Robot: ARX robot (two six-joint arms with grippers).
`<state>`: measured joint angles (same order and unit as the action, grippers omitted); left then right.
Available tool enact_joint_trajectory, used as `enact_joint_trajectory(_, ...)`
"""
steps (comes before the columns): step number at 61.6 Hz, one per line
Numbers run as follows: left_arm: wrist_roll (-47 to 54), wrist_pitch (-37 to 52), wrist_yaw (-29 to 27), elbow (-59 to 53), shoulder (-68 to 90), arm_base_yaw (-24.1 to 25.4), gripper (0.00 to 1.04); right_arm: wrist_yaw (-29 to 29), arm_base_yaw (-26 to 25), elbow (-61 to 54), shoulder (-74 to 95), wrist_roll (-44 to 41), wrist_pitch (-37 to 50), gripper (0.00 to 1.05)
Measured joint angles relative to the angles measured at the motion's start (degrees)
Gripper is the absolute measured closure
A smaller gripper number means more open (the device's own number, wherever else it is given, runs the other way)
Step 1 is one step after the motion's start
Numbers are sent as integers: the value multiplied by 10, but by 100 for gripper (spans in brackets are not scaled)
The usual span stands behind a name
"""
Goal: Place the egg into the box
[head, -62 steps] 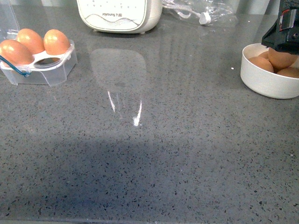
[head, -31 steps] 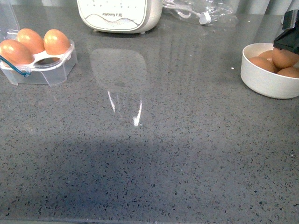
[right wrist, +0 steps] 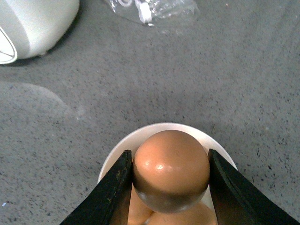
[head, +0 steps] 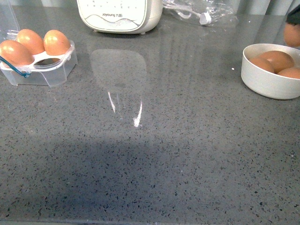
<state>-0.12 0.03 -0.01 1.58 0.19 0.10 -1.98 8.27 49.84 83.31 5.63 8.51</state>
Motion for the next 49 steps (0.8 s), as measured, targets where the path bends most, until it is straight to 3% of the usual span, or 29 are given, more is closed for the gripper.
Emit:
enact_joint_trajectory(14,0,0,0,0,0,0,7,-44,66,56,7,19,40,65)
enact_joint_trajectory(32,0,0,0,0,0,0,7,-138,223,143,90,14,44,65)
enact_joint_trajectory(49,0,0,0,0,0,0,7,-166,254,192,160,-31,12,65)
